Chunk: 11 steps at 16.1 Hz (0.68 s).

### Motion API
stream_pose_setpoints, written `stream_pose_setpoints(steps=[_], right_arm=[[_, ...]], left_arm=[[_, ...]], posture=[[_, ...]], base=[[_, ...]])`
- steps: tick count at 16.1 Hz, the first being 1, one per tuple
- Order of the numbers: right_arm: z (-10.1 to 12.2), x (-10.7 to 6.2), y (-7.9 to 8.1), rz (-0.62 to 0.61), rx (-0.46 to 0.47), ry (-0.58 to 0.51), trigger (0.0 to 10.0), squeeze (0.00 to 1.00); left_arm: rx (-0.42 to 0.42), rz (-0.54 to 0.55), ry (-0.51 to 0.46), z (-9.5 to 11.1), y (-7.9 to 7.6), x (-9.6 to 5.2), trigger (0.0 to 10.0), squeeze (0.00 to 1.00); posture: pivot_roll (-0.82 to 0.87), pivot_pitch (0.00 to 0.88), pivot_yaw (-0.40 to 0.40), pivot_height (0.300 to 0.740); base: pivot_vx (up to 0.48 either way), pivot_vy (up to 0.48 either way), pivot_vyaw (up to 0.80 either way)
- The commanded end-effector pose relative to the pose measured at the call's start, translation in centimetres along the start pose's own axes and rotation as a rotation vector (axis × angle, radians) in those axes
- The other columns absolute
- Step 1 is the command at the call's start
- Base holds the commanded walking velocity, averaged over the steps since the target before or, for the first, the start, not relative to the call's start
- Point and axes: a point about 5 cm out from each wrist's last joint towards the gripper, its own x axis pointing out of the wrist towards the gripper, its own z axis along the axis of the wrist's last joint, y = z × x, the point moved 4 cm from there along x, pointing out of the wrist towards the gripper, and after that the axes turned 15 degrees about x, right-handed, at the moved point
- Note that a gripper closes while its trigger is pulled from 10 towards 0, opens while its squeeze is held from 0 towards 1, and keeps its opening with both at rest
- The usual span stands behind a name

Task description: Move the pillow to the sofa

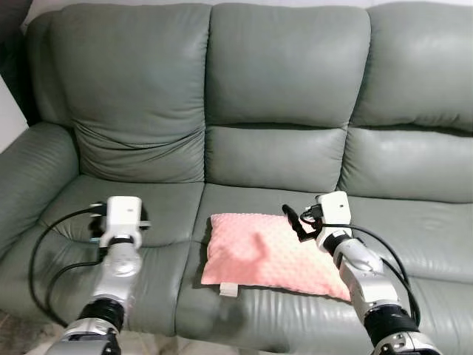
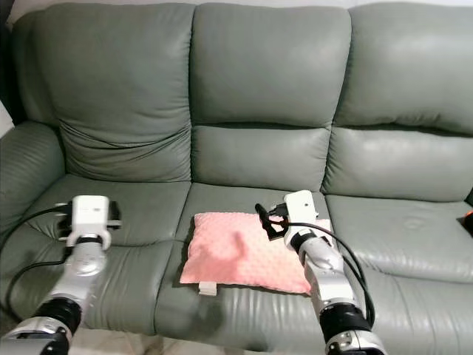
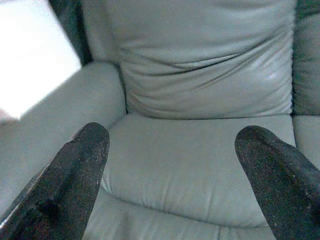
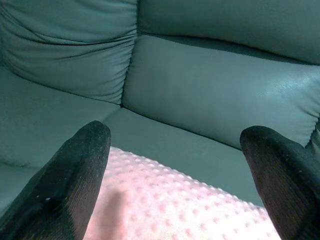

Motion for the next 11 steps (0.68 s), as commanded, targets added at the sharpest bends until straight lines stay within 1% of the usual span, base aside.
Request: stream_pose_setpoints(steps=[1,3,5,6,7,8,10,11], right_arm=[[-0.2,0.4,1.2,0.042,-0.025,0.007,10.0,0.00],[-0.2,0.6,1.7,0.057,-0.042,0.006,10.0,0.00],[-0.3,0.7,2.2,0.062,-0.035,0.004,10.0,0.00],[-0.5,0.7,2.4,0.065,-0.034,0.002,10.0,0.00],[-0.7,0.6,2.4,0.060,-0.026,0.001,10.0,0.00],[-0.9,0.4,2.2,0.050,-0.014,0.000,10.0,0.00],[-1.2,0.2,2.5,0.055,-0.015,0.001,10.0,0.00],[-1.4,0.3,2.5,0.053,-0.013,0.004,10.0,0.00]], left_arm=[[-0.011,0.011,-0.005,0.0,0.7,0.2,10.0,0.00],[-0.024,0.021,0.028,-0.6,0.7,0.0,10.0,0.00],[-0.036,0.027,0.038,-0.6,0.3,0.0,10.0,0.00],[-0.020,0.022,0.032,-0.4,0.2,0.0,10.0,0.00],[-0.023,0.004,0.032,-0.3,-0.1,0.0,10.0,0.00],[-0.005,-0.027,0.008,0.3,-0.4,0.2,10.0,0.00],[0.009,-0.044,-0.024,0.8,-0.4,0.3,10.0,0.00],[0.003,-0.042,-0.016,0.7,-0.3,0.3,10.0,0.00]], posture=[[-0.13,0.000,-0.006,0.740],[-0.13,0.000,-0.003,0.740],[-0.13,0.000,0.008,0.740],[-0.13,0.000,0.023,0.740],[-0.13,0.000,0.028,0.740],[-0.13,0.000,0.037,0.740],[-0.12,0.000,0.045,0.740],[-0.12,0.000,0.046,0.740]], base=[[0.000,0.000,0.00],[0.000,0.000,0.65],[0.000,0.000,0.80],[0.000,0.000,0.80],[0.000,0.000,0.80],[0.000,0.000,0.80],[0.000,0.000,0.80],[0.000,0.000,0.80]])
